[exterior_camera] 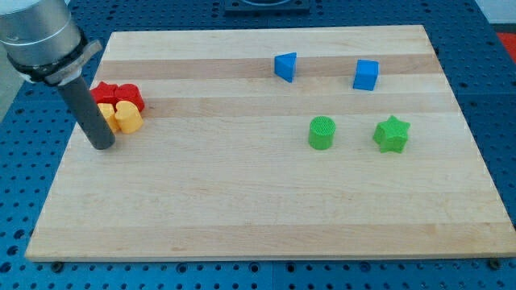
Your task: Push the green star right to the green circle
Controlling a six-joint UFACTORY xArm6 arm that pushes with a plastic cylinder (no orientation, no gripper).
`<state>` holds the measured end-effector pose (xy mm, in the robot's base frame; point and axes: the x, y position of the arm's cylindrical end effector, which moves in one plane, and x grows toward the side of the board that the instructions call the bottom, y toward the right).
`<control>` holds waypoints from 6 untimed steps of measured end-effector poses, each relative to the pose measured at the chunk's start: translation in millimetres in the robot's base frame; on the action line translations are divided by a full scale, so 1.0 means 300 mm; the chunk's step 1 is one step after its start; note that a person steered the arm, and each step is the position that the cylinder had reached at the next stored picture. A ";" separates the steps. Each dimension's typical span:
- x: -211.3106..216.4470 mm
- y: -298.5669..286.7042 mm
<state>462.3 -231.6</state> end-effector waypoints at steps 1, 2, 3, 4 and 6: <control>0.053 0.297; 0.070 0.659; 0.102 1.015; 0.104 1.311; 0.029 1.494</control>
